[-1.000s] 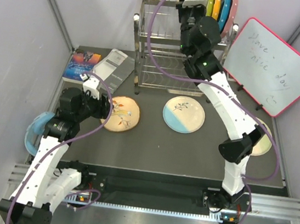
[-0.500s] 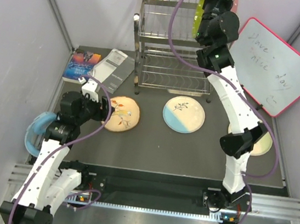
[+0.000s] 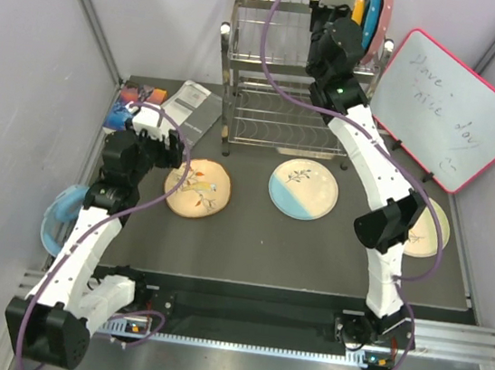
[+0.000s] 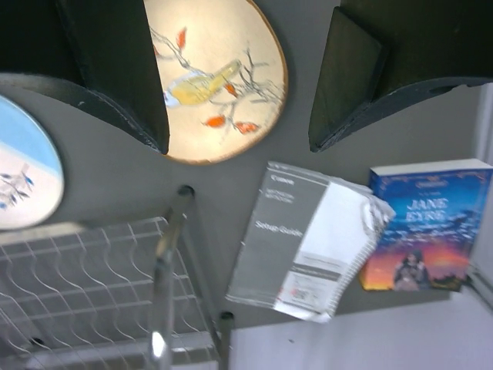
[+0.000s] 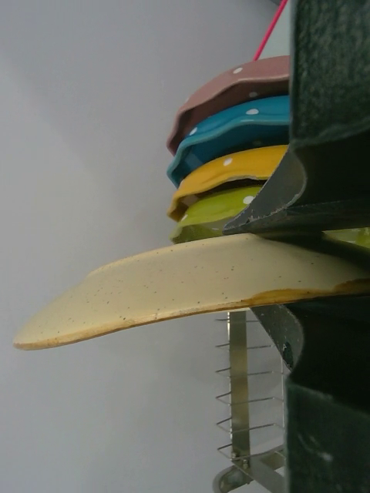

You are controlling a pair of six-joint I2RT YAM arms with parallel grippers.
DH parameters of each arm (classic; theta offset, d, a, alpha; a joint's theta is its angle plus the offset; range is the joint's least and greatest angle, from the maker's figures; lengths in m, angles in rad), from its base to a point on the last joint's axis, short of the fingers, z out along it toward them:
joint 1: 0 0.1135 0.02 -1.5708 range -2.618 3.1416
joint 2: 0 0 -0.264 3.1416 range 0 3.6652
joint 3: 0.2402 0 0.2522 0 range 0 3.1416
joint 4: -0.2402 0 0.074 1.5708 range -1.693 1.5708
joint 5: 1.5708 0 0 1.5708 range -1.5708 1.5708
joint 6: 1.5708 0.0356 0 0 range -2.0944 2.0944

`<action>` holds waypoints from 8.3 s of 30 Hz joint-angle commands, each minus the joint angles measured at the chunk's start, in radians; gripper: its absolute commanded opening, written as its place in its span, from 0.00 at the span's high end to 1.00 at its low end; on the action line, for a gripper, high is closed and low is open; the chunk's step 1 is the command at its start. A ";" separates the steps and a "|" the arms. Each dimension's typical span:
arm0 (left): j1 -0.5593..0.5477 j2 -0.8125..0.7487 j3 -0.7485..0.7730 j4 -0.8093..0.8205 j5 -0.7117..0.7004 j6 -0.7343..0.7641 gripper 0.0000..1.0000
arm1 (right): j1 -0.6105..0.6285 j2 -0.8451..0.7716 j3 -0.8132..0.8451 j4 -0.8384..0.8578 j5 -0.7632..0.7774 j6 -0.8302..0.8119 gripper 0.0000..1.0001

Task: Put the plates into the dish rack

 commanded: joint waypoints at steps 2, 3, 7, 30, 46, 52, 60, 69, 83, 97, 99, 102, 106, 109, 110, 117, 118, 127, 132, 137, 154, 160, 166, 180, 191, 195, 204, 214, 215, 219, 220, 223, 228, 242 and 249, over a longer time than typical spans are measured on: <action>0.005 0.062 0.076 0.139 -0.105 0.049 0.22 | -0.001 -0.020 0.056 0.157 -0.039 0.017 1.00; 0.005 0.058 0.073 0.155 -0.107 0.048 0.22 | -0.003 -0.011 0.056 0.164 -0.041 0.012 1.00; 0.004 0.039 0.063 0.188 -0.102 0.042 0.22 | -0.006 0.014 0.060 0.181 -0.038 0.005 1.00; 0.004 0.042 0.033 0.176 -0.039 0.022 0.22 | -0.027 0.072 0.085 0.352 0.050 -0.170 1.00; 0.003 0.045 0.023 0.165 -0.029 0.019 0.22 | -0.049 0.084 0.030 0.256 0.081 -0.110 1.00; 0.003 0.056 0.023 0.170 -0.029 0.017 0.22 | -0.055 0.090 0.002 0.244 0.079 -0.110 0.90; 0.003 0.062 0.023 0.168 -0.020 -0.011 0.22 | -0.064 0.086 -0.015 0.235 0.077 -0.112 0.81; 0.003 0.058 0.030 0.168 -0.001 -0.031 0.22 | -0.037 0.011 -0.107 0.339 0.041 -0.201 0.59; 0.003 -0.027 0.029 0.167 -0.026 -0.014 0.21 | 0.069 -0.233 -0.283 0.470 -0.013 -0.367 0.54; 0.005 0.192 0.231 -0.329 -0.014 0.029 0.12 | 0.089 -0.580 -0.349 -0.456 -0.338 0.047 0.20; 0.007 0.349 0.360 -0.501 -0.010 0.023 0.11 | 0.089 -0.633 -0.471 -0.660 -0.556 0.080 0.16; 0.040 0.487 0.445 -0.585 -0.003 -0.053 0.09 | 0.089 -0.657 -0.646 -0.785 -0.751 0.176 0.03; 0.152 0.531 0.385 -0.502 0.071 -0.147 0.09 | 0.048 -0.641 -0.831 -0.788 -0.898 0.387 0.01; 0.236 0.610 0.383 -0.523 0.144 -0.198 0.13 | -0.006 -0.635 -0.989 -0.667 -1.050 0.499 0.00; 0.266 0.628 0.380 -0.523 0.170 -0.204 0.14 | -0.020 -0.632 -1.048 -0.635 -1.094 0.524 0.00; 0.277 0.740 0.333 -0.434 0.237 -0.230 0.16 | -0.043 -0.582 -1.168 -0.479 -1.168 0.635 0.02; 0.277 0.760 0.337 -0.430 0.252 -0.230 0.17 | -0.044 -0.577 -1.171 -0.472 -1.171 0.637 0.02; 0.275 0.915 0.366 -0.392 0.316 -0.239 0.24 | -0.053 -0.531 -1.225 -0.382 -1.254 0.669 0.01; 0.266 0.970 0.333 -0.342 0.523 -0.230 0.54 | -0.060 -0.502 -1.280 -0.298 -1.302 0.687 0.00; 0.202 0.986 0.291 -0.373 0.574 -0.190 0.61 | -0.076 -0.477 -1.331 -0.227 -1.302 0.704 0.00; 0.178 0.800 0.015 -0.339 0.801 -0.077 1.00 | -0.096 -0.447 -1.593 -0.041 -1.370 0.732 0.03; 0.166 0.759 -0.029 -0.319 0.827 -0.097 1.00 | -0.053 -0.428 -1.647 0.063 -1.381 0.802 0.06; 0.140 0.740 -0.097 -0.229 0.830 -0.161 1.00 | -0.015 -0.364 -1.653 0.164 -1.351 0.902 0.06; 0.137 0.686 -0.172 -0.152 0.791 -0.205 1.00 | 0.100 -0.129 -1.520 0.140 -1.459 0.971 0.16; 0.131 0.759 -0.068 -0.077 0.911 -0.186 1.00 | 0.121 -0.077 -1.507 0.055 -1.590 0.890 0.23; 0.103 0.736 -0.088 0.074 1.071 -0.280 1.00 | 0.170 -0.052 -1.469 0.077 -1.593 0.911 0.24; 0.073 0.657 -0.149 0.195 1.163 -0.429 1.00 | 0.180 -0.052 -1.535 0.390 -1.585 1.146 0.31; 0.076 0.611 -0.135 0.006 1.099 -0.290 1.00 | 0.086 -0.206 -1.573 0.296 -1.516 1.092 0.47; 0.076 0.613 -0.137 0.020 1.096 -0.297 1.00 | 0.057 -0.210 -1.576 0.296 -1.518 1.094 0.53; 0.074 0.622 -0.123 -0.011 1.070 -0.305 1.00 | 0.026 -0.221 -1.522 0.327 -1.533 1.137 0.84; 0.074 0.622 -0.106 -0.032 1.050 -0.296 0.94 | 0.025 -0.233 -1.505 0.318 -1.538 1.132 0.94; 0.071 0.614 -0.036 -0.201 0.963 -0.183 0.66 | 0.017 -0.293 -1.446 0.221 -1.539 1.077 1.00; 0.092 0.550 0.062 -0.368 0.859 -0.003 0.42 | 0.000 -0.419 -1.294 -0.175 -1.460 0.769 1.00; 0.158 0.122 0.254 -0.392 0.435 -0.007 0.01 | -0.056 -0.649 -0.801 -0.676 -1.059 0.359 1.00; 0.160 0.015 0.150 -0.322 0.283 0.022 0.01 | -0.041 -0.625 -0.380 -0.684 -0.908 0.348 1.00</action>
